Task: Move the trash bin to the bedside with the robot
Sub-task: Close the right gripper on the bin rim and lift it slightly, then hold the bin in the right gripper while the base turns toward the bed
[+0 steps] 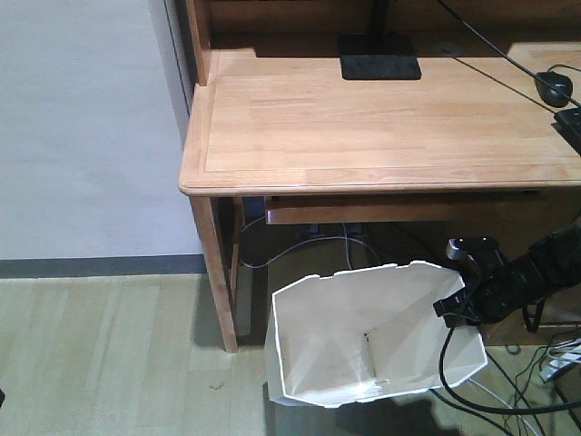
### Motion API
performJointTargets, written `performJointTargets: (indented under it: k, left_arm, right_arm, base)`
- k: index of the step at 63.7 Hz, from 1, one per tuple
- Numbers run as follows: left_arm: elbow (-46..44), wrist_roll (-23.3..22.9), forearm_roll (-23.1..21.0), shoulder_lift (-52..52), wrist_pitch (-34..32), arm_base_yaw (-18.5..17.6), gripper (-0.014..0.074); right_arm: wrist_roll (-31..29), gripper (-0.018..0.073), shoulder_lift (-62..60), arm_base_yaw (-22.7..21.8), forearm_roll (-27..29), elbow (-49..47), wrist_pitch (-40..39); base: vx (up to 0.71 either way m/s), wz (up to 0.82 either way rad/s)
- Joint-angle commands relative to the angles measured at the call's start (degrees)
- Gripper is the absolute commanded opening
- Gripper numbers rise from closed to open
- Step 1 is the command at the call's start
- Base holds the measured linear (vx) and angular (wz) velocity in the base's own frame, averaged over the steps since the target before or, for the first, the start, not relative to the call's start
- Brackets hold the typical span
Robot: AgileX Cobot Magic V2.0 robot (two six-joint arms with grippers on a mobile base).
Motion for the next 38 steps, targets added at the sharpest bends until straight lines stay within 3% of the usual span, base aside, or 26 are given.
performJointTargets:
  k: [1,38]
  left_arm:
    - [1.07,-0.25,-0.18,-0.82,-3.97,-0.32,-0.0006]
    - [1.07,-0.25,-0.18,-0.82,-3.97,-0.32,-0.0006]
  right_arm:
    - [-0.21,-0.0006,-4.33,-0.16,2.99,-0.65,9.12]
    - [-0.21,-0.0006,-4.33,-0.16,2.99,-0.65,9.03]
  base:
    - [0.0,0.02]
    - [-0.03,0.13]
